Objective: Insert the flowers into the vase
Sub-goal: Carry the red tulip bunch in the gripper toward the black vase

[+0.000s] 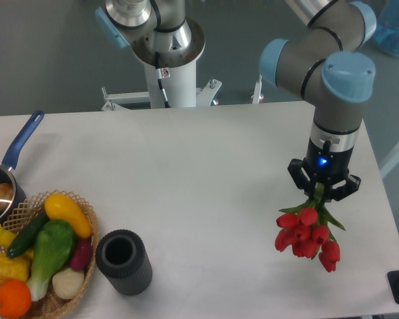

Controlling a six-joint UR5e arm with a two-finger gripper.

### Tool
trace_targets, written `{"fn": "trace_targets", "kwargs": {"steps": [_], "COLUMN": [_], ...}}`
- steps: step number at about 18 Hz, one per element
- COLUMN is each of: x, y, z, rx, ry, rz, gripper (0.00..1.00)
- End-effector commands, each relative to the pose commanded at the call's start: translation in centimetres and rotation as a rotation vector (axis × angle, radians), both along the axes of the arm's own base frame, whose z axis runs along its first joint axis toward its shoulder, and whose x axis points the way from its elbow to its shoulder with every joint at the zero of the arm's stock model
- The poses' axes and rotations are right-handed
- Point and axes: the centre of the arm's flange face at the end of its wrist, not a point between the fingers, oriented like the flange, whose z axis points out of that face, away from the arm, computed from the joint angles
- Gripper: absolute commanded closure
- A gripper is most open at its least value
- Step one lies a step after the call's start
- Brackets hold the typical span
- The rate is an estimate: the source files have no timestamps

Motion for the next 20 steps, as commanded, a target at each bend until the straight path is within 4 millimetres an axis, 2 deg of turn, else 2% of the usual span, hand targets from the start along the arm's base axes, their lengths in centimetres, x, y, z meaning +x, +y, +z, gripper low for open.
{"fn": "trace_targets", "kwargs": {"steps": [5, 8, 11, 15, 18, 20], "x": [0.9, 3.1, 5.5, 7.9, 9.5, 9.8], "y": [0.6, 2.0, 2.9, 4.3, 5.3, 5.6], "z": [0.8, 1.7, 5.6, 8.4, 8.0, 7.8], "rx": [0.01, 0.082, 0.283, 0.536, 0.647, 0.651], "ry": [0.006, -0.029, -0.083, -0.22, -0.299, -0.319], "rz": [-0.009, 0.025, 0.005, 0.034, -0.022, -0.006], "gripper": [1.0, 1.0, 1.0, 1.0, 1.0, 1.0]}}
